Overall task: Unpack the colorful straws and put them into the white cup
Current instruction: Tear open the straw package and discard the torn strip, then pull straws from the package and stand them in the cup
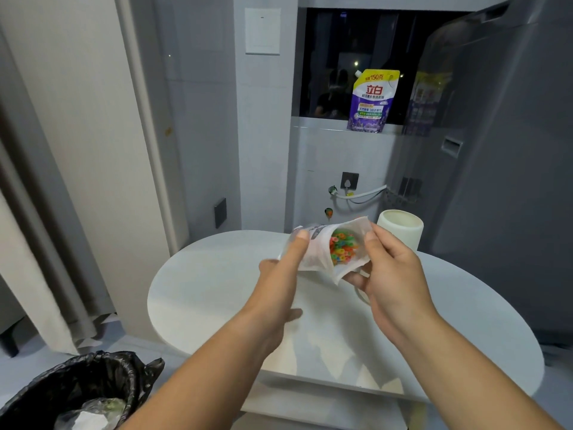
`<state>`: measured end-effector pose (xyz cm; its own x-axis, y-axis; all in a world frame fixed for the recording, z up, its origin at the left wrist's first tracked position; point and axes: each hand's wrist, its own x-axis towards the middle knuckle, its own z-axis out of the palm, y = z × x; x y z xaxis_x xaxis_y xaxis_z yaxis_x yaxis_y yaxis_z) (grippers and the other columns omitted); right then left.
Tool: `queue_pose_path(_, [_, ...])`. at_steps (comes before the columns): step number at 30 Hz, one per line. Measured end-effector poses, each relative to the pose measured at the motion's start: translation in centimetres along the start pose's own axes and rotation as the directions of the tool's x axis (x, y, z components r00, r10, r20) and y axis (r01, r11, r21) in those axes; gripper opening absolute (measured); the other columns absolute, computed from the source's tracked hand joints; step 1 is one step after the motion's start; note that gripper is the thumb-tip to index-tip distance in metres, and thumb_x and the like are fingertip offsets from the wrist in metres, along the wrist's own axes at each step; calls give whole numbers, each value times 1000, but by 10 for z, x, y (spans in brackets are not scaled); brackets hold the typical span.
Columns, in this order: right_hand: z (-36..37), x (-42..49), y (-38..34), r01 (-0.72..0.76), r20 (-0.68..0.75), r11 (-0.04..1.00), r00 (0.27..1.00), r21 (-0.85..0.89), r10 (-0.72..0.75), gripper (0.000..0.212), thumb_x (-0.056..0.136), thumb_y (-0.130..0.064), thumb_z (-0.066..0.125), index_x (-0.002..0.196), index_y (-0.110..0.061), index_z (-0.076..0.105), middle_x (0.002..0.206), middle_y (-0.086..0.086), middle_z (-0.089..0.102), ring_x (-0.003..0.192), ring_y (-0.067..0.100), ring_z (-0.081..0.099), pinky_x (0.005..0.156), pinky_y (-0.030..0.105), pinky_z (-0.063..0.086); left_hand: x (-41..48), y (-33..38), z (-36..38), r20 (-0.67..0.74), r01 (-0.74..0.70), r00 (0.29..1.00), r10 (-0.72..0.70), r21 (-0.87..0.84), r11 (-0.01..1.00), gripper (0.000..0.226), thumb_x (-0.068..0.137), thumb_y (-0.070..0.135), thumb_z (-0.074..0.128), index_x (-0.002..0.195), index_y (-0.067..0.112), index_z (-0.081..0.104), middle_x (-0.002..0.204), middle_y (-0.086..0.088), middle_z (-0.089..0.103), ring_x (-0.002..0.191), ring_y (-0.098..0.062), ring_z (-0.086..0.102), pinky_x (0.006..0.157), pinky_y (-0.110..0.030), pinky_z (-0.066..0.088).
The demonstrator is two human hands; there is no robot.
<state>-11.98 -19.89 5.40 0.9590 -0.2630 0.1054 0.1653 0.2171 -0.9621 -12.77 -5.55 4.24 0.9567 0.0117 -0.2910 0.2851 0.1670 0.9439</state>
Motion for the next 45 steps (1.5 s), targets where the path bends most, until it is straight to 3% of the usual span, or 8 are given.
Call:
queue_pose_path(4, [2, -3, -2, -102, 57, 967, 994, 231, 91, 25, 105, -16, 48, 112, -10, 71, 104, 10, 77, 96, 25, 74, 73, 41, 62, 12, -6, -1, 207, 235, 963, -175, -317, 919, 77, 84, 74, 59, 128, 11, 58, 124, -20, 67, 121, -33, 63, 104, -56, 50])
queue_pose_path(11, [7, -14, 4, -388, 241, 808, 920, 443, 310, 26, 104, -9, 43, 104, 1, 67, 100, 22, 76, 85, 33, 77, 65, 41, 64, 26, -8, -2, 235, 140, 970, 59, -745, 653, 71, 83, 56, 70, 137, 11, 64, 138, -20, 66, 134, -37, 58, 117, -52, 39])
queue_pose_path(16, [-3, -10, 16, -519, 197, 749, 853, 412, 483, 37, 104, -28, 43, 118, 1, 62, 111, 26, 73, 101, 42, 71, 78, 51, 61, 30, -1, -1, 43, -131, 981, 191, -580, 804, 30, 98, 26, 63, 121, 7, 68, 108, -14, 79, 103, -26, 75, 101, -44, 55])
queue_pose_path(21, [-3, -8, 30, -561, 177, 684, 817, 466, 549, 58, 106, -46, 29, 128, -4, 62, 118, 22, 72, 113, 39, 67, 105, 54, 47, 31, -2, 5, -60, -460, 886, 459, -227, 859, 53, 85, 23, 77, 133, 7, 62, 121, -13, 76, 109, -28, 74, 94, -46, 59])
queue_pose_path(27, [-1, 0, 34, -548, 93, 670, 804, 500, 588, 52, 107, -38, 29, 118, -4, 67, 109, 23, 75, 107, 39, 69, 104, 51, 49, 29, -7, 17, -45, -534, 845, 532, -104, 839, 60, 78, 25, 81, 134, 13, 61, 119, -7, 76, 107, -21, 74, 91, -41, 61])
queue_pose_path(34, [-7, 12, 37, -405, -109, 914, 910, -32, 400, 37, 103, -37, 45, 97, -8, 67, 87, 15, 71, 76, 27, 67, 74, 41, 61, 48, -8, 9, -149, -276, 960, 235, -397, 875, 31, 91, 14, 75, 121, 10, 69, 106, -9, 80, 93, -24, 78, 73, -38, 64])
queue_pose_path(37, [-17, 20, 37, -177, -118, 922, 982, -345, 145, 41, 100, -41, 49, 87, -5, 66, 72, 7, 64, 63, 20, 56, 61, 31, 46, 58, -11, 6, -140, -174, 983, 119, -504, 846, 19, 91, 16, 74, 110, 17, 69, 92, -2, 81, 78, -17, 78, 65, -36, 63])
queue_pose_path(45, [-29, 21, 29, -3, 69, 948, 997, -317, 26, 17, 89, -30, 72, 88, -14, 77, 67, -4, 64, 53, 6, 53, 55, 21, 46, 55, -14, 4, -120, -100, 992, 35, -588, 802, 23, 93, 20, 74, 115, 17, 69, 99, -3, 80, 85, -18, 76, 89, -42, 60])
